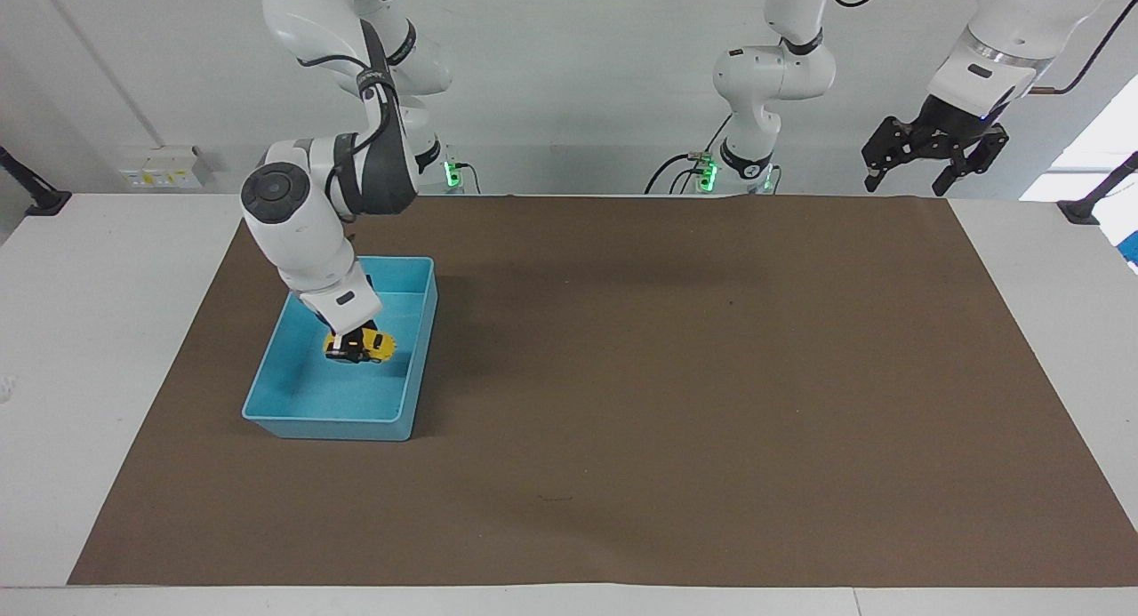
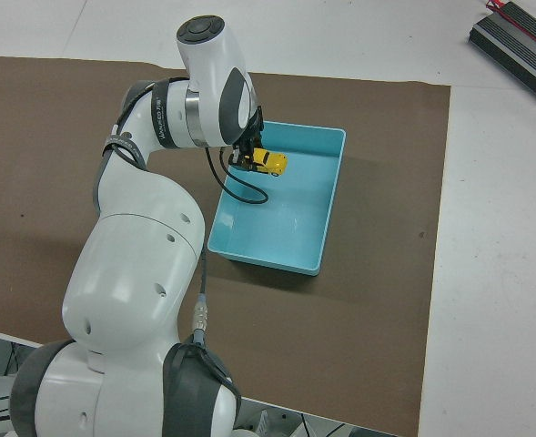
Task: Wind up and store yellow beetle car
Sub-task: 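Carry the car over the bin and lower it inside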
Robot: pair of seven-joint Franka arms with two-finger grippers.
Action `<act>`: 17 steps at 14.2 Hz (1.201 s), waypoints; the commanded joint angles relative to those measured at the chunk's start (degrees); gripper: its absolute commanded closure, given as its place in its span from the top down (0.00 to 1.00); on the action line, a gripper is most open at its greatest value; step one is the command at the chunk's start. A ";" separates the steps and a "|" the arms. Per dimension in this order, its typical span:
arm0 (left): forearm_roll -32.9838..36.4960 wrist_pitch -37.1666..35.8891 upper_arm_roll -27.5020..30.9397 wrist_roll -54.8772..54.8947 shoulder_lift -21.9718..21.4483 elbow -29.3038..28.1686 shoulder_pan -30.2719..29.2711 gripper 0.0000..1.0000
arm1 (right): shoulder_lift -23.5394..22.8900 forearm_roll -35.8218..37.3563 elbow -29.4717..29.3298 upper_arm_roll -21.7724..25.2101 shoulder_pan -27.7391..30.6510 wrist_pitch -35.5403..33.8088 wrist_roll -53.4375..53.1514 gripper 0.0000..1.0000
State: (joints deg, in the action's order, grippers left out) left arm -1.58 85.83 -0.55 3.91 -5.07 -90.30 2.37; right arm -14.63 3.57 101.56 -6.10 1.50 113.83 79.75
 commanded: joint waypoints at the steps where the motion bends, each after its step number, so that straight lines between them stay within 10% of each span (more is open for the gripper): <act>1: -0.61 -0.58 -0.50 0.48 -0.82 -0.40 -1.14 1.00 | 6.62 0.65 11.70 -0.58 1.23 7.88 1.37 0.00; 17: -0.61 -0.58 -0.50 0.48 -0.82 -0.49 -1.14 1.00 | 5.67 0.65 21.93 -0.58 4.48 20.91 5.15 0.00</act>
State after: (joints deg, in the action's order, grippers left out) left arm -1.58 85.83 -0.55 3.91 -5.07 -90.30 2.37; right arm -8.75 3.63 122.58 -6.08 4.97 133.29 83.53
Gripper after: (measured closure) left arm 0.000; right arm 0.511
